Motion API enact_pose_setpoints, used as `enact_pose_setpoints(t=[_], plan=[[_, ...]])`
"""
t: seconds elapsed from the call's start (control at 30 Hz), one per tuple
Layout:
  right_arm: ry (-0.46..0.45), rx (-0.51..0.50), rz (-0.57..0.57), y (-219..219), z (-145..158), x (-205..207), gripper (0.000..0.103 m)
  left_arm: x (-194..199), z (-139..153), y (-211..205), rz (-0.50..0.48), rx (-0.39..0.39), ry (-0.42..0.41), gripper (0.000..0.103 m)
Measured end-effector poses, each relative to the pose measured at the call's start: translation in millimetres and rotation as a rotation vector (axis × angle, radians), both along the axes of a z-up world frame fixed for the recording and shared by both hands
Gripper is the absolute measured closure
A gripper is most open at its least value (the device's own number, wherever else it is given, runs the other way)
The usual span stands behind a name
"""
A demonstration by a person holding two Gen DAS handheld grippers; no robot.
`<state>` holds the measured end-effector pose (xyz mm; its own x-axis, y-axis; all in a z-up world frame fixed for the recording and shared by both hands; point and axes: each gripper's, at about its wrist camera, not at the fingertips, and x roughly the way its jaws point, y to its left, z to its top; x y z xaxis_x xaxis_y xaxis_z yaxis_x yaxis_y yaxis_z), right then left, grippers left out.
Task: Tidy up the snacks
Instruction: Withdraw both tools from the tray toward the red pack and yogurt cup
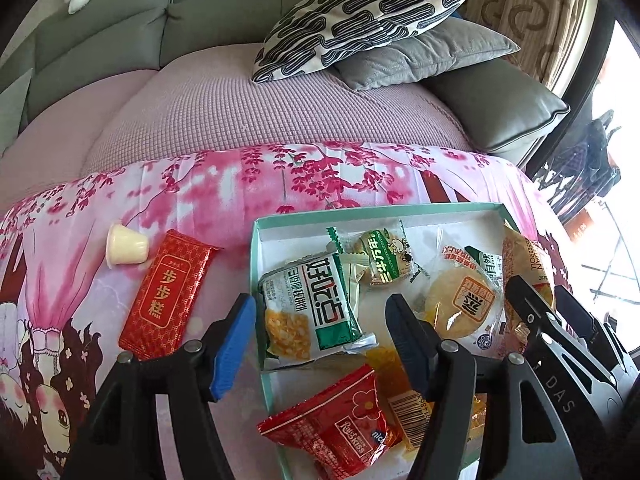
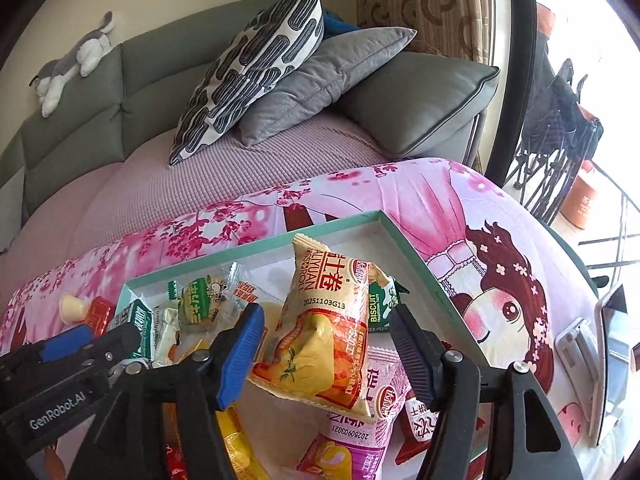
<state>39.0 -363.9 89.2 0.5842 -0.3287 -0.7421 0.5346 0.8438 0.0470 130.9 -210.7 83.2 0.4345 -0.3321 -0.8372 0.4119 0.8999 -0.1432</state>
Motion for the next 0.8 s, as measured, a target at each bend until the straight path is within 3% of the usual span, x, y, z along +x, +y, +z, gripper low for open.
enact_pose_setpoints(t=[0.17,0.23,0.27,0.37,0.8], plan=[[0.001,-0.002,0.016,3,1,0,0.019,-2,4,9,0.014,-0.008,-0.016,0.032],[-0.001,-0.007,0.022,4,1,-1,0.012,-3,5,13,0.020,-0.009,-0.025,0.024],[-0.002,-0.009,0.025,5,2,-1,0.011,-4,6,16,0.024,-0.009,-0.029,0.015],[-0.007,-0.017,0.030,6,2,-1,0.000,-6,6,23,0.036,-0.014,-0.036,0.014],[-0.010,-0.031,0.066,18,6,-5,0.000,-11,-8,64,0.123,-0.026,-0.029,0.009]])
